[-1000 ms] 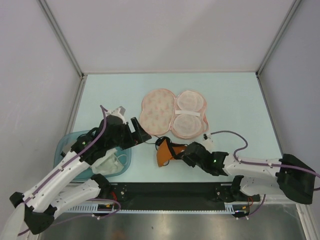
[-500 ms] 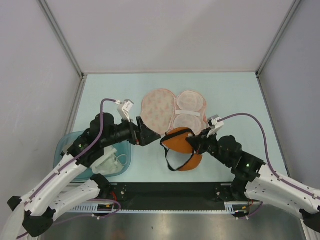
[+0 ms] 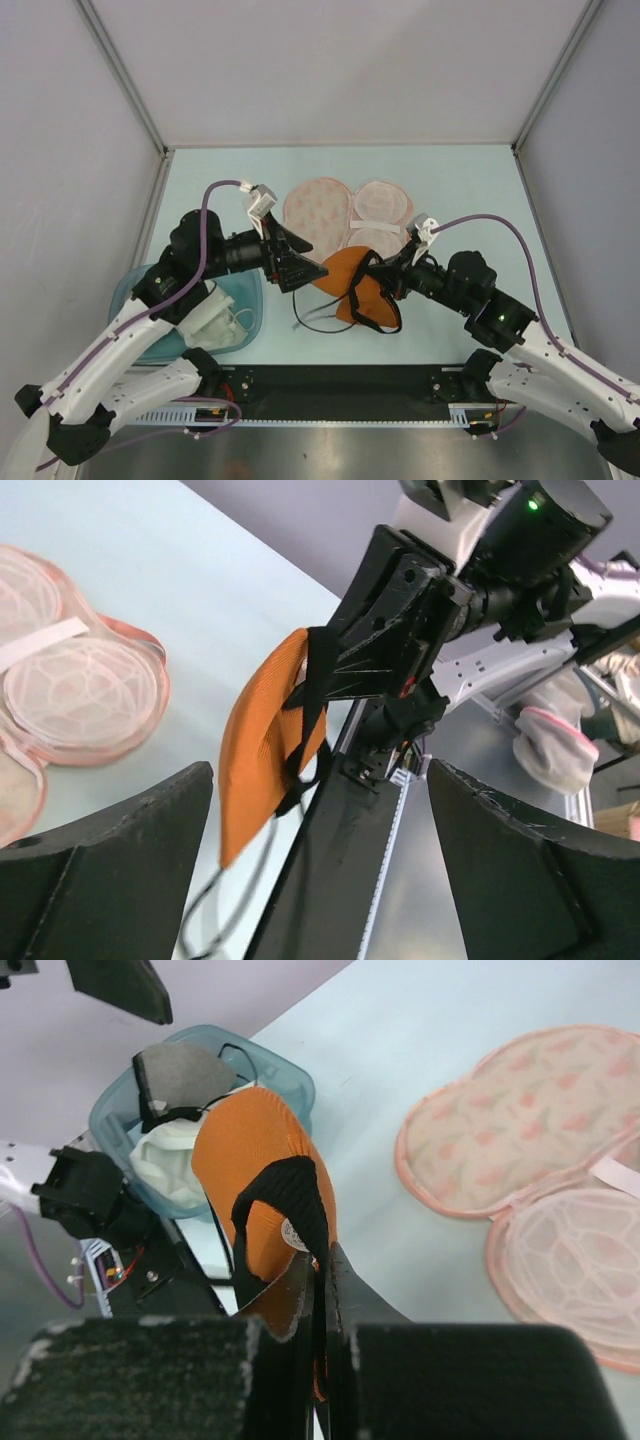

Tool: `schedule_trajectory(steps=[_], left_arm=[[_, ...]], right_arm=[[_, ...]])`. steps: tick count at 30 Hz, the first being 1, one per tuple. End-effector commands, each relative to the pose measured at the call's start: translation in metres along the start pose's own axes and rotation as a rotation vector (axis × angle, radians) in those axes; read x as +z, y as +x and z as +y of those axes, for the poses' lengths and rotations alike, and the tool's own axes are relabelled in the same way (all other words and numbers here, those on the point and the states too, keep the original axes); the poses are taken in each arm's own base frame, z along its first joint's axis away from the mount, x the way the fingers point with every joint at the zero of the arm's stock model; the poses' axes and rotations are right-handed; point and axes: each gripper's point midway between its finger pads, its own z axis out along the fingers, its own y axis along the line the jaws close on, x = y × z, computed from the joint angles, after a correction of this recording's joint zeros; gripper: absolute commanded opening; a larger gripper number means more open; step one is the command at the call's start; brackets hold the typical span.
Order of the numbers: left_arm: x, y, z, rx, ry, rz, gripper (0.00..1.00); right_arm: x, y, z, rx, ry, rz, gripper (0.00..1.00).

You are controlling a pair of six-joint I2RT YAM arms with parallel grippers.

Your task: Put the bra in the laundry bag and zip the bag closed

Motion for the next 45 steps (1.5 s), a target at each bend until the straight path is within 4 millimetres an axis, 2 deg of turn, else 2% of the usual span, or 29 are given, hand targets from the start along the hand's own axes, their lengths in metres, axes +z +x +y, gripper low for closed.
schedule_trajectory(steps=[1, 3, 4, 9, 12, 14, 18, 19, 22, 23, 25, 26, 27, 29, 30, 32, 33, 35, 36, 38, 40, 41, 45], left_arm=[[-0.003, -0.007, -0.012, 0.125, 0.068, 0.019, 0.91], [-0.002, -0.001, -0.014, 0.126, 0.095, 0.04, 0.86], [0.001, 0.002, -0.012, 0.117, 0.096, 0.056, 0.85], [0.009, 0.02, -0.004, 0.073, 0.11, 0.125, 0.86], [0.013, 0.028, 0.007, 0.05, 0.067, 0.143, 0.86], [0.014, 0.026, 0.019, 0.034, -0.005, 0.121, 0.87], [0.006, 0.0, 0.029, 0.035, -0.119, -0.019, 0.89], [0.004, -0.01, 0.036, 0.024, -0.178, -0.064, 0.9], [-0.003, -0.029, 0.04, 0.013, -0.242, -0.135, 0.91], [-0.006, -0.035, 0.046, 0.007, -0.285, -0.163, 0.91], [-0.01, -0.042, 0.047, -0.009, -0.305, -0.195, 0.92], [-0.012, -0.044, 0.048, -0.012, -0.319, -0.205, 0.92], [-0.012, -0.045, 0.049, -0.013, -0.323, -0.208, 0.92], [-0.014, -0.047, 0.051, -0.014, -0.338, -0.221, 0.93], [-0.014, -0.047, 0.053, -0.017, -0.346, -0.22, 0.93], [-0.013, -0.045, 0.056, -0.016, -0.351, -0.212, 0.93], [-0.012, -0.045, 0.057, -0.017, -0.354, -0.21, 0.93], [-0.009, -0.041, 0.06, -0.021, -0.357, -0.193, 0.93], [-0.008, -0.041, 0.06, -0.022, -0.353, -0.188, 0.93], [-0.006, -0.038, 0.063, -0.027, -0.356, -0.177, 0.93], [-0.002, -0.035, 0.065, -0.034, -0.352, -0.165, 0.93], [-0.001, -0.034, 0.066, -0.036, -0.351, -0.163, 0.93], [0.003, -0.031, 0.069, -0.041, -0.349, -0.146, 0.93]], right_arm=[[-0.003, -0.032, 0.031, -0.026, -0.169, -0.072, 0.0], [-0.003, -0.019, 0.038, -0.022, -0.223, -0.032, 0.0], [-0.003, -0.025, 0.042, -0.034, -0.25, -0.058, 0.0], [-0.002, -0.017, 0.05, -0.017, -0.306, -0.03, 0.0], [-0.002, -0.02, 0.049, -0.014, -0.298, -0.038, 0.0], [0.0, -0.024, 0.04, 0.006, -0.248, -0.054, 0.0], [0.01, -0.038, 0.03, 0.056, -0.226, -0.099, 0.0], [0.018, -0.036, 0.021, 0.075, -0.201, -0.09, 0.0], [0.031, -0.052, 0.011, 0.094, -0.165, -0.121, 0.0], [0.041, -0.05, 0.001, 0.105, -0.135, -0.109, 0.0], [0.05, -0.065, -0.008, 0.121, -0.112, -0.139, 0.0], [0.06, -0.061, -0.023, 0.138, -0.081, -0.125, 0.0], [0.063, -0.071, -0.027, 0.146, -0.082, -0.151, 0.0], [0.072, -0.071, -0.038, 0.164, -0.079, -0.144, 0.0], [0.081, -0.069, -0.053, 0.176, -0.062, -0.143, 0.0], [0.088, -0.077, -0.059, 0.182, -0.084, -0.168, 0.0], [0.097, -0.068, -0.074, 0.205, -0.065, -0.148, 0.0], [0.105, -0.073, -0.082, 0.224, -0.079, -0.167, 0.0], [0.112, -0.065, -0.094, 0.247, -0.062, -0.153, 0.0], [0.12, -0.071, -0.1, 0.265, -0.073, -0.166, 0.0], [0.131, -0.064, -0.111, 0.3, -0.07, -0.147, 0.0], [0.134, -0.07, -0.111, 0.304, -0.08, -0.162, 0.0], [0.148, -0.065, -0.121, 0.347, -0.061, -0.149, 0.0]])
